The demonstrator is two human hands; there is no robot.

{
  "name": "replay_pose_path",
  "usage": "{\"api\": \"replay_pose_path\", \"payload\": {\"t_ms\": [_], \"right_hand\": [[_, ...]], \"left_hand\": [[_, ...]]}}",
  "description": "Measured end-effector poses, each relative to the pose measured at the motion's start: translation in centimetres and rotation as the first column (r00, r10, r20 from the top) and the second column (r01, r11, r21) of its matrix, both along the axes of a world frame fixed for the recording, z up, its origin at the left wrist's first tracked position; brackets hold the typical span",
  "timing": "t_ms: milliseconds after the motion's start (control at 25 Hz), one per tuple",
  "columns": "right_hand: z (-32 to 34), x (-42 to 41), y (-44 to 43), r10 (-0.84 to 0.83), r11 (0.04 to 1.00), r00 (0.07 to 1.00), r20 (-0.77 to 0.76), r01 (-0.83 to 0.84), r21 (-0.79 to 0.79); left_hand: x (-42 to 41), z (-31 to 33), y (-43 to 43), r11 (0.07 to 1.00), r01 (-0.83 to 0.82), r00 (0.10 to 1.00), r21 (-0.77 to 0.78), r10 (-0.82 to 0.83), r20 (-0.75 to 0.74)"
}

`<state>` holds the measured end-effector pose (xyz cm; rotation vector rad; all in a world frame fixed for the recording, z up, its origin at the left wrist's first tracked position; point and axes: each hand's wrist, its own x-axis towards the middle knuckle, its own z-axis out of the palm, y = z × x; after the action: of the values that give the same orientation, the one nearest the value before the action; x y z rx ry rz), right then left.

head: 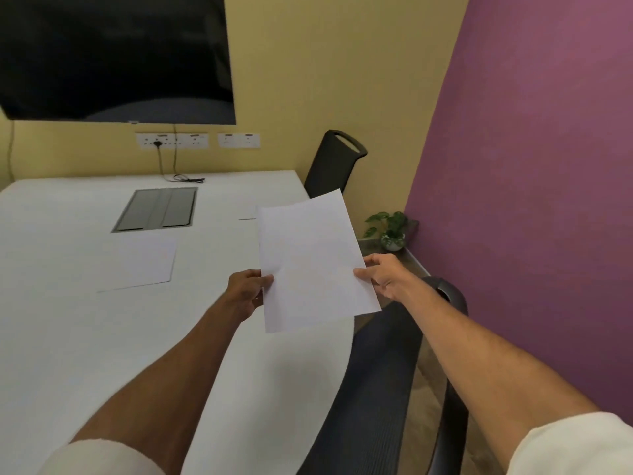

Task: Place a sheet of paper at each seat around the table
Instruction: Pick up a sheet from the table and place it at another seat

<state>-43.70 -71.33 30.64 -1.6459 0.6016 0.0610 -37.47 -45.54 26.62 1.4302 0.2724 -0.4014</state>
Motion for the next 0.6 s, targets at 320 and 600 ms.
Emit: {"api": "replay_pose_path", "payload": {"t_ms": [320, 600], "right_hand": [[-4.4, 9.2, 0.9, 0.333, 0.943, 0.941, -0.061, -0.334, -0.002], [-7.5, 13.8, 2.5, 0.654, 0.755, 0.746, -0.123, -0.654, 0.052]], "left_hand": [[-0.4, -3.6, 1.9, 0.952, -0.306, 0.951, 0.008, 0.306, -0.053], [-4.2, -6.1, 1.5, 0.802, -0.594, 0.797, 0.053, 0.597, -0.096]]}}
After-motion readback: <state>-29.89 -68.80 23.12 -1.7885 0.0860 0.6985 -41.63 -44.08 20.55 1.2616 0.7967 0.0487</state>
